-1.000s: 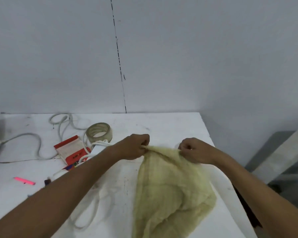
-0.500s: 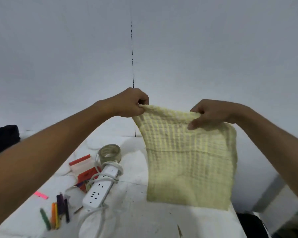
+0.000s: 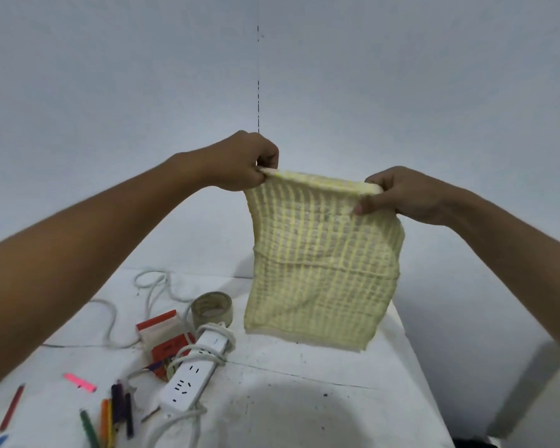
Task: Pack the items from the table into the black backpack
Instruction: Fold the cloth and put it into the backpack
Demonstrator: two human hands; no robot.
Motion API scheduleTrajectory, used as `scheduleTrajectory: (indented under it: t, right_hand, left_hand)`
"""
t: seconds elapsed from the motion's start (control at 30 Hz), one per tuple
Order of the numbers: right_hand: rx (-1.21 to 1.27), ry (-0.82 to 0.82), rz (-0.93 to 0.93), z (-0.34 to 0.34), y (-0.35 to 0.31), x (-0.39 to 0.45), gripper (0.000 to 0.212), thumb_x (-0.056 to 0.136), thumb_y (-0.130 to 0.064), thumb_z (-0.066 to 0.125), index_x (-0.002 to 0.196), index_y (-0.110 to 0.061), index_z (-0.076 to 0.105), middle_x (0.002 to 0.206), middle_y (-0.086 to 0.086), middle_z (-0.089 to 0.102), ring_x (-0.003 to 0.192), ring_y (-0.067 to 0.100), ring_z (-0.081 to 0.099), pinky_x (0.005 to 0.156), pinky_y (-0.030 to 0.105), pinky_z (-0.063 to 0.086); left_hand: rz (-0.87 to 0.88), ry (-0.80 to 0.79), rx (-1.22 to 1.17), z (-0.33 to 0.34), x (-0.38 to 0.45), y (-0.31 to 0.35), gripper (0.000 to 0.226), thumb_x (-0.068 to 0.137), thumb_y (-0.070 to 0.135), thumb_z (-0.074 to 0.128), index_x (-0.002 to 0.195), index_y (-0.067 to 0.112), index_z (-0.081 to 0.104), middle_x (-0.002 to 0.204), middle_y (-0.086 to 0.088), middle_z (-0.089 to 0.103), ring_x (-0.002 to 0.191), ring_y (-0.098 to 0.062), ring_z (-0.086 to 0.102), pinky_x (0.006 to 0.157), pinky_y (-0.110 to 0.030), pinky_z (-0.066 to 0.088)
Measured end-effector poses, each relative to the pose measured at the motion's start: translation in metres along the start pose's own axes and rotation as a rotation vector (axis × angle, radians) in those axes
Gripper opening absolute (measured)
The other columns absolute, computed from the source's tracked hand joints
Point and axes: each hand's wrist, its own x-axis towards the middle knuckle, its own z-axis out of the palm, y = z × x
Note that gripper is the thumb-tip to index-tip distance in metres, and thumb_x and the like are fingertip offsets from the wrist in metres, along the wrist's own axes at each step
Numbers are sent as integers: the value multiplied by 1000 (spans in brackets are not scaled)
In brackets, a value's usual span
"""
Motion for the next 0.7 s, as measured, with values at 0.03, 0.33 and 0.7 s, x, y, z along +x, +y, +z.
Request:
scheduleTrajectory:
  t: [0.03,0.33,0.7]
  right_hand:
    - [15,14,-26,1,-1,0,21,73,-13,77,76,0,61,70,6,59,68,17,59,61,23,46]
    - [360,49,-45,-11,-8,1,34,84,-2,55,54,-17,53,55,-8,56,53,8,55,52,19,43]
    - [324,190,-56,-34,-6,-1,39,74,-14,70,57,-17,36,48,-10,43,46,5,46,43,15,38]
  left_hand:
    - [-2,-9,3,-1,-1,1,28,77,0,55,69,27,51,72,12,52,64,-3,47,56,-21,35]
    - [-40,12,-2,-12,-14,3,4,76,8,56,78,5,56,72,-4,50,64,-17,44,55,-27,33]
    - [-107,70,-346,-27,-24,-21,14,81,10,74,85,-1,67,76,-14,61,44,-7,45,43,-19,38]
